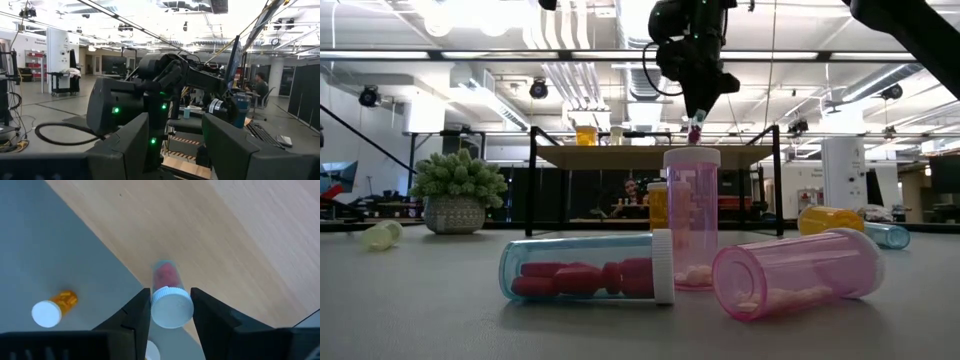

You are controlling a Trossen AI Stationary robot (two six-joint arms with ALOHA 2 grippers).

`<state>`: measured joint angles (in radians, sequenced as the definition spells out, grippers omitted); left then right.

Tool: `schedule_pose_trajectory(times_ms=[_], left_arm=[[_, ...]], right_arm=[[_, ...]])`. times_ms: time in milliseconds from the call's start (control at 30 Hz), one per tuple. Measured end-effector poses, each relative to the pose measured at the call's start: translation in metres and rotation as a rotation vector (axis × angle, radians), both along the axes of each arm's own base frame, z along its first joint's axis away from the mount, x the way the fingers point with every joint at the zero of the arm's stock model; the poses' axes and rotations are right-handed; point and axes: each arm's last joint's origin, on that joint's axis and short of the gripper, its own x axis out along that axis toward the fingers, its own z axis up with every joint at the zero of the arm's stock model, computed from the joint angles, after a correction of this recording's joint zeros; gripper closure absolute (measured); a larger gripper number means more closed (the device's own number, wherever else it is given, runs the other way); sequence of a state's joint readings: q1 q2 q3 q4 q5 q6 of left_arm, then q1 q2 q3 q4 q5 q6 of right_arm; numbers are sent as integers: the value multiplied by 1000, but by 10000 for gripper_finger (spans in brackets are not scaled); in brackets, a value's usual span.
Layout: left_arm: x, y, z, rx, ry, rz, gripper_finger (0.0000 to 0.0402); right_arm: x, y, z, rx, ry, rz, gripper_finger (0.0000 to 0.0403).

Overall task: Pick and place medicine bottles onto shelf by color
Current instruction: Put the right blue pill bottle to the right of the yellow pill bottle on the shelf

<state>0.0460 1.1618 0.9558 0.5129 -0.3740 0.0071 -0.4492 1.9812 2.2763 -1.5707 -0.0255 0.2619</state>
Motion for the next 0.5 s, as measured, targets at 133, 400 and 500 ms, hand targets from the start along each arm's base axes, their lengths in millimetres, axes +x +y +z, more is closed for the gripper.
schedule_pose_trajectory(times_ms=[133,400,500], left_arm=[[0,0,0,0,0,0,233],[0,0,0,0,0,0,233],[0,0,0,0,0,0,233]], right_arm=[[0,0,-4,8,16,0,281],[0,0,-8,13,32,0,272],[0,-1,-8,-2,39,-3,271]])
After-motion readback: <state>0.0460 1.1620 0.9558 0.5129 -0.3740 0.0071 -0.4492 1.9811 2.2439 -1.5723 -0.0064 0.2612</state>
